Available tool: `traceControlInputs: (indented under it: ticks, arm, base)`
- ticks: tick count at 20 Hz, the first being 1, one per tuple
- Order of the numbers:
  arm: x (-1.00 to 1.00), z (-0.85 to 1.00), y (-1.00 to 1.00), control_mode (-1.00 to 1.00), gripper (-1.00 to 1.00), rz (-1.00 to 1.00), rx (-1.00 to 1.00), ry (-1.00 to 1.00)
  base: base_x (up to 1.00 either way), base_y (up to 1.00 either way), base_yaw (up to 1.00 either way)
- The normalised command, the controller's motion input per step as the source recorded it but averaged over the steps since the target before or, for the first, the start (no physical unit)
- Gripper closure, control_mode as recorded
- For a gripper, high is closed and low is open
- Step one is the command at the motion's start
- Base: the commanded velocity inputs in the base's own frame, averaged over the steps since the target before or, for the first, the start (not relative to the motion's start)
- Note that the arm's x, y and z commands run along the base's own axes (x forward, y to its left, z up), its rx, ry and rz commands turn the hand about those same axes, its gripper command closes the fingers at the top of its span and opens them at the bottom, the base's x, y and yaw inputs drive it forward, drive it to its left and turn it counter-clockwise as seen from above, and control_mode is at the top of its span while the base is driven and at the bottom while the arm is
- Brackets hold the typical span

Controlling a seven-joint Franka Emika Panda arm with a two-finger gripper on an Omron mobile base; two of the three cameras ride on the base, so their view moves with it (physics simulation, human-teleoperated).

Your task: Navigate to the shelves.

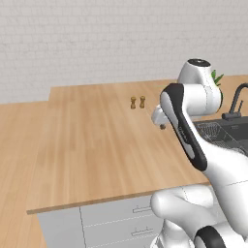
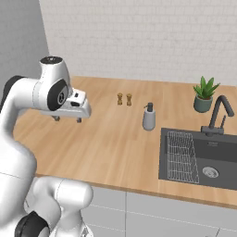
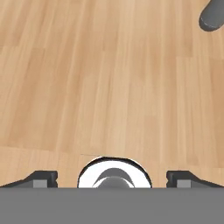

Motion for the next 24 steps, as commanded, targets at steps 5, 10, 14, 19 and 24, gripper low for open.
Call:
traceControlInputs:
  ticks: [5,10,14,19,24]
  arm:
    - [-0.42,-0.23,-0.01,-1.00,-1.00,0.00,0.00,0.00]
    - [-0.29,-0.25,-0.06,-1.00,-1.00,0.00,0.00,0.00]
    - [-0.27,-0.27,-0.07,-1.00,-1.00,0.00,0.00,0.00]
    - [-0.22,-0.24,0.00,-1.00,-1.00,0.00,0.00,0.00]
    - [-0.07,-0.03,0.00,-1.00,-1.00,0.00,0.00,0.00]
  base:
    - [0.00,0.00,0.00]
    - [0.00,0.00,0.00]
    - [0.00,0.00,0.00]
    - [0.00,0.00,0.00]
    - [0.00,0.00,0.00]
